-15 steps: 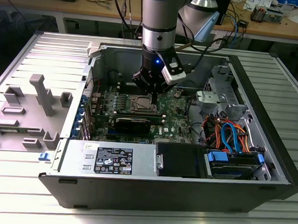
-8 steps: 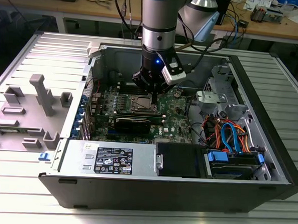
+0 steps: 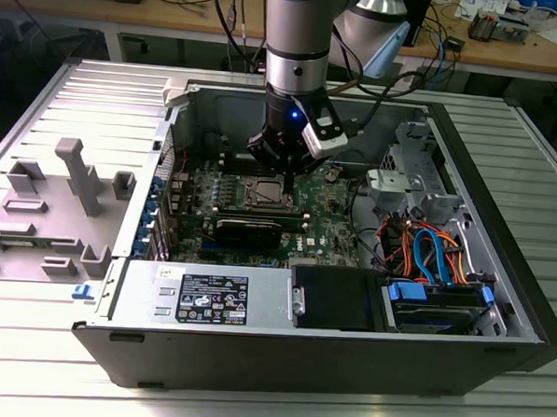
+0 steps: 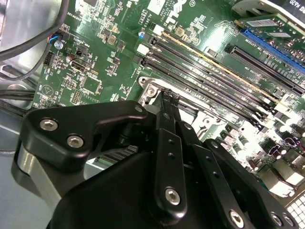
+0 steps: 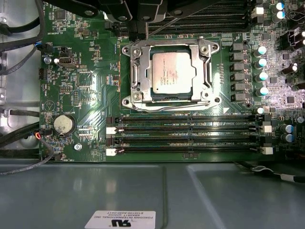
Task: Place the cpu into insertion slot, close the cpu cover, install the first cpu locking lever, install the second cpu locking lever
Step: 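Install the second cpu locking lever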
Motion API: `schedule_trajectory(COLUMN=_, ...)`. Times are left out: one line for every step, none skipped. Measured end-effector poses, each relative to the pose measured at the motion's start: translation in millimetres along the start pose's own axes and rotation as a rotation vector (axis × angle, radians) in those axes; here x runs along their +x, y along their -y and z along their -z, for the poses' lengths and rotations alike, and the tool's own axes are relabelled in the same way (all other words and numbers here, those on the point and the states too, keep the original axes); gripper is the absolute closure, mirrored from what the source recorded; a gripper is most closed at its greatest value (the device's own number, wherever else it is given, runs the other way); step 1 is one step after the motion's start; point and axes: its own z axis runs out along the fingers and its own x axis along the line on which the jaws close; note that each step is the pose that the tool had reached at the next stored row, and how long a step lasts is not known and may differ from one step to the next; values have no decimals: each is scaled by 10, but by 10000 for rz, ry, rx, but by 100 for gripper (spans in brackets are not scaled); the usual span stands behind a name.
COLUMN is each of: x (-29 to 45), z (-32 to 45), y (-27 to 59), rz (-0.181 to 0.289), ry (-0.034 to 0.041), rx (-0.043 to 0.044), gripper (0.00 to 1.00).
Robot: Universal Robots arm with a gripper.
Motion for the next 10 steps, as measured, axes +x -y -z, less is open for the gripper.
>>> schedule_trajectory(x=0, z=0, y=0, rz=0, ry=0, rx=0, gripper=89)
schedule_trajectory(x=0, z=0, y=1, rz=0, ry=0, rx=0, gripper=89)
schedule_trajectory(x=-1, z=0, y=11, rz=4, ry=-1, rx=1, gripper=89)
schedule_trajectory(x=-1, z=-3, y=39, rz=2, ry=-17, rx=-2, gripper=89)
schedule_trajectory(x=-1, z=-8, y=90, rz=1, ry=-59, rx=-44, gripper=89)
schedule_trajectory(x=-2, z=-11, y=121, rz=7, ry=-160, rx=-103, gripper=89)
schedule_trajectory(x=-2, z=-14, y=152, rz=16, ry=-295, rx=-153, gripper=89)
schedule_trajectory(x=-3, z=-15, y=172, rz=20, ry=-407, rx=-259, gripper=89)
schedule_trajectory(x=-3, z=-16, y=183, rz=19, ry=-472, rx=-394, gripper=89)
schedule_trajectory(x=-2, z=-18, y=192, rz=15, ry=-524, rx=-557, gripper=89)
